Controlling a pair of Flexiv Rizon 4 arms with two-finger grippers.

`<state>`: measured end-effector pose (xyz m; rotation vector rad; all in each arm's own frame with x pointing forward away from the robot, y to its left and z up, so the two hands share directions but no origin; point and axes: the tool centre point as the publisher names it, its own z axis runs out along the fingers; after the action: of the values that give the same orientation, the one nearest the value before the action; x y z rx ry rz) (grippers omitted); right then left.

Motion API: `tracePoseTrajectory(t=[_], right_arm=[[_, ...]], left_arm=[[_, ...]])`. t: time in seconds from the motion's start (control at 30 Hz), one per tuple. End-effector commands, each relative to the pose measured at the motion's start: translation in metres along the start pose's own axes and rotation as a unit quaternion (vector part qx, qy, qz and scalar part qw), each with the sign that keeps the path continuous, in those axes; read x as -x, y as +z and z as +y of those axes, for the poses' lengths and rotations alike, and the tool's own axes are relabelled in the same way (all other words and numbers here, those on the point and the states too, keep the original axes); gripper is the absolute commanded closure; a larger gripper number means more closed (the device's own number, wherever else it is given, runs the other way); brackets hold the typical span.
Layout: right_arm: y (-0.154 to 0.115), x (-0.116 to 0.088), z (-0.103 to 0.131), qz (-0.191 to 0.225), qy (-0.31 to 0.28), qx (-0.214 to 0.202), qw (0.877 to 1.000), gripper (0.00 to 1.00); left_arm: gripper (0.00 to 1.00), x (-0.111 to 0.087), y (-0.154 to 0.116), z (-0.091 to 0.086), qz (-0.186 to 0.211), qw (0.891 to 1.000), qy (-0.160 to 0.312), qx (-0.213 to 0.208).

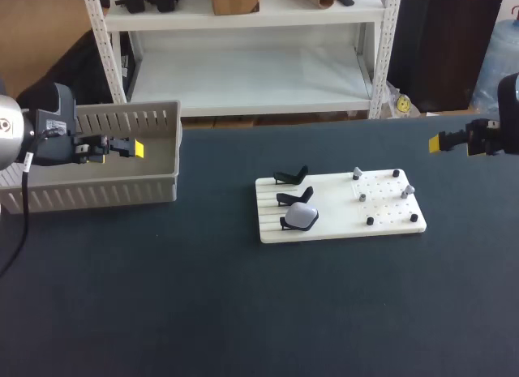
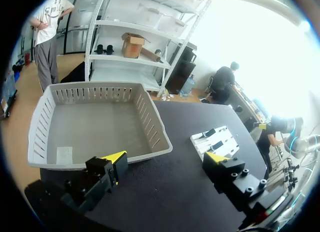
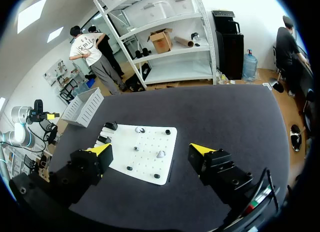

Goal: Pick up each earbud case from the left stands, insert the matching earbuds, close the lid, and place the case in the box.

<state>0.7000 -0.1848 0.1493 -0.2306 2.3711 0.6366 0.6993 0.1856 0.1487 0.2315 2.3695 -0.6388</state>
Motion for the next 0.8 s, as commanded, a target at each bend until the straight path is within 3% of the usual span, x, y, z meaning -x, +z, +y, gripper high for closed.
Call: tracePoseTrajectory(t=[0.03, 0.77, 0.8], right_arm=[[0.0, 0.0004, -0.0003, 0.001, 0.0, 0.0, 1.0, 0.0], [0.0, 0.0004, -0.0003, 0.001, 0.0, 0.0, 1.0, 0.0], [0.0, 0.0004, -0.0003, 0.001, 0.0, 0.0, 1.0, 0.0]], left_arm=[[0.0, 0.0011, -0.0002, -0.0007, 0.002, 1.0, 0.0, 0.002], [0.0, 0.0011, -0.0002, -0.0007, 0.002, 1.0, 0.0, 0.002], [0.0, 0.0027, -0.0023, -0.0044, -0.006, 1.0, 0.024, -0.005]])
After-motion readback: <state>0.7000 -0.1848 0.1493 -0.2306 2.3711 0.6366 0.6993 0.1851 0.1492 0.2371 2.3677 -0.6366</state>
